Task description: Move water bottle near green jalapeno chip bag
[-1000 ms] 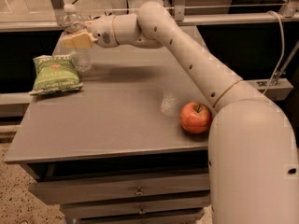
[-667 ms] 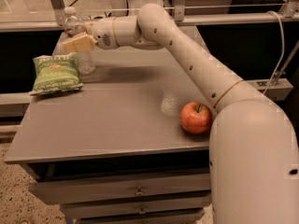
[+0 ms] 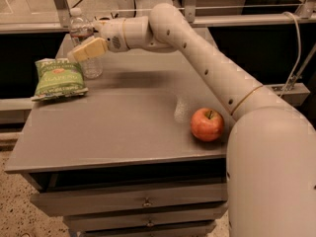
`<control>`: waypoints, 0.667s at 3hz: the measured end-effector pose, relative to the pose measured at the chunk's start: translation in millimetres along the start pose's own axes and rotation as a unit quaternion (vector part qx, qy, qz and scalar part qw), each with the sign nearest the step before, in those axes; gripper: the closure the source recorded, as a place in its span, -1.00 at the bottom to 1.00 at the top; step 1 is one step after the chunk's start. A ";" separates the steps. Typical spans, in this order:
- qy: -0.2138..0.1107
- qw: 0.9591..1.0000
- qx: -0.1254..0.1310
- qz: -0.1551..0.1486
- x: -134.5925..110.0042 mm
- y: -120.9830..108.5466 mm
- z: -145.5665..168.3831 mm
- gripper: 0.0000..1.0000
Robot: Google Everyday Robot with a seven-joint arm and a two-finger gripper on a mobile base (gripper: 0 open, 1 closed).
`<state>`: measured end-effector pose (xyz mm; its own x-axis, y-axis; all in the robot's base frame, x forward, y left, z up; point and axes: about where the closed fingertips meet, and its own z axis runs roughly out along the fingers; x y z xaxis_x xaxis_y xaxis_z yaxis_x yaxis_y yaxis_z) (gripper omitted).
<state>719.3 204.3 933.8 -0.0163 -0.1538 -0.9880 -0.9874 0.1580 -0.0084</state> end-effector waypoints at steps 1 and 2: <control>0.012 0.999 0.019 -0.029 -10.0 -8.0 -29.0 -1.00; 0.034 0.996 0.045 -0.070 -25.0 -22.4 -84.1 -1.00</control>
Offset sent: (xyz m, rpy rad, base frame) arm 0.0160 -0.1856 0.0770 -0.1972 -0.2642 -0.1129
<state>728.6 122.6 971.6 0.1069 -0.2450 -0.9636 -0.9627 0.2169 -0.1620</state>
